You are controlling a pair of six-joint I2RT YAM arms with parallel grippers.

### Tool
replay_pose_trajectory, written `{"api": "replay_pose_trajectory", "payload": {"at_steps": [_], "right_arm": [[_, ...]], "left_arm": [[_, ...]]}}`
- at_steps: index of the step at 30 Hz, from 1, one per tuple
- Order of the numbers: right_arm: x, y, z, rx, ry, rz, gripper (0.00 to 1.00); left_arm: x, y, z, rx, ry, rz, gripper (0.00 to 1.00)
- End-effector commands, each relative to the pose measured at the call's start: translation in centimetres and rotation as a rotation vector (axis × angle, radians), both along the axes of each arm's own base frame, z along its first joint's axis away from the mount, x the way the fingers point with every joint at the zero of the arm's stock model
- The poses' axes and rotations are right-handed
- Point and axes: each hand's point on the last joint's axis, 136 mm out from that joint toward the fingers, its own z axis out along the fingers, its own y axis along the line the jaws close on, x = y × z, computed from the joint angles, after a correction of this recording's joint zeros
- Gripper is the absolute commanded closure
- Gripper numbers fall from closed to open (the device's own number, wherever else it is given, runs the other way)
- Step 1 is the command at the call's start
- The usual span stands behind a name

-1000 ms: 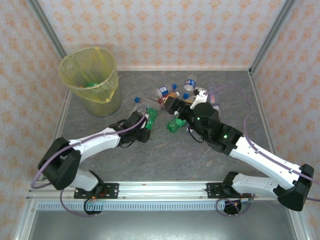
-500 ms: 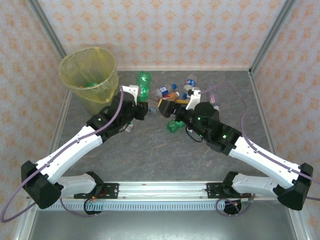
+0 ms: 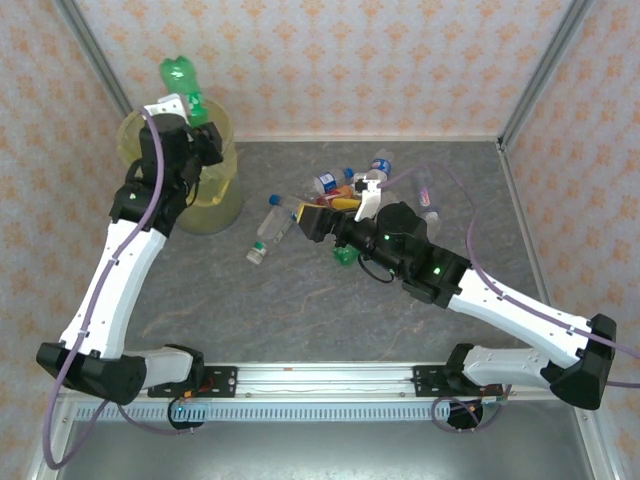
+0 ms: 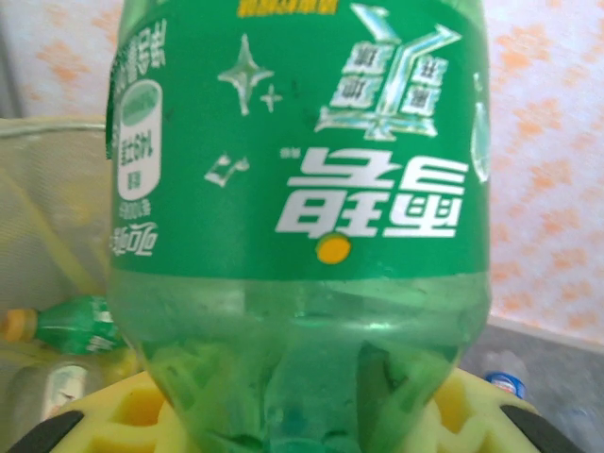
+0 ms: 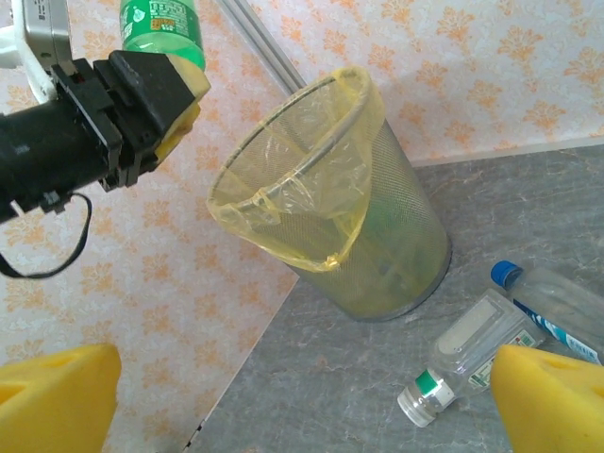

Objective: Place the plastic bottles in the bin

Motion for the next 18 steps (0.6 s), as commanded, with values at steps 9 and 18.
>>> {"api": "replay_pose_trajectory", "payload": {"at_steps": [9, 18], "right_arm": [[0.0, -0.5, 1.8, 0.022, -0.025, -0.025, 0.0], [0.3, -0.5, 2.0, 0.017, -0.026, -0.037, 0.0]], "left_arm": [[2.6, 6.8, -5.6, -0.06, 0.199, 0.164, 0.81], [3.2, 7.4, -6.1, -0.068, 0.224, 0.162, 0.61]]}}
